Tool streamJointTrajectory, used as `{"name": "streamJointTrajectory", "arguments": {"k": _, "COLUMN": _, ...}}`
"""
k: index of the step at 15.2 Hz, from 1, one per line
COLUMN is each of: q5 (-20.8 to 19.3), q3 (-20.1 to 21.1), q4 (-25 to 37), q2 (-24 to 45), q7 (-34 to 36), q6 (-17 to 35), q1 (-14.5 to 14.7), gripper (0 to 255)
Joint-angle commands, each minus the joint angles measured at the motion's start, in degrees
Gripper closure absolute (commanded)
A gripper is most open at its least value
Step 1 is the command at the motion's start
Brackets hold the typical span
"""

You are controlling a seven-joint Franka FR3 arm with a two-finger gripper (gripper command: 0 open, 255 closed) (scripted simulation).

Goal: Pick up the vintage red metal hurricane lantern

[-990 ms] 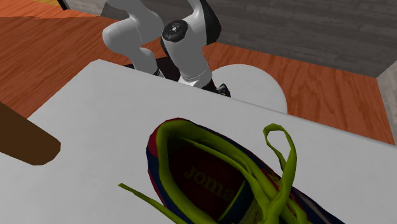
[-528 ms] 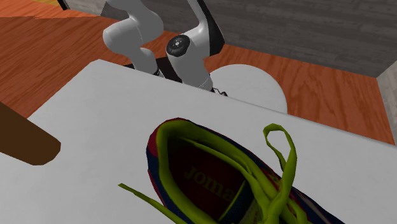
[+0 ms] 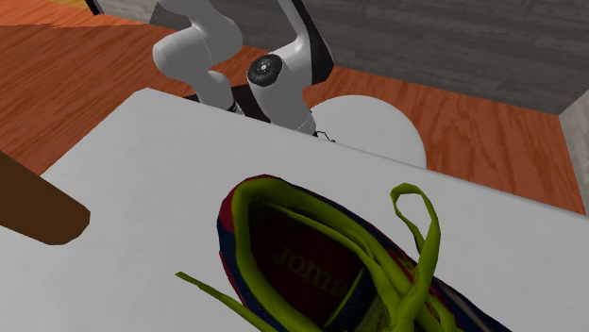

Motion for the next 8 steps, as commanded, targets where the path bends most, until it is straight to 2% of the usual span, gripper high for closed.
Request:
{"name": "streamJointTrajectory", "arguments": {"k": 1, "q5": 0.0, "q3": 0.0, "q4": 0.0, "q2": 0.0, "q7": 0.0, "q6": 0.0, "q1": 0.0, "gripper": 255}}
{"name": "streamJointTrajectory", "arguments": {"k": 4, "q5": 0.1, "q3": 0.0, "q4": 0.0, "q2": 0.1, "q7": -0.2, "q6": 0.1, "q1": 0.0, "gripper": 255}}
{"name": "streamJointTrajectory", "arguments": {"k": 8, "q5": -4.0, "q3": 0.6, "q4": 0.1, "q2": -3.6, "q7": 3.7, "q6": -3.5, "q1": -1.6, "gripper": 255}}
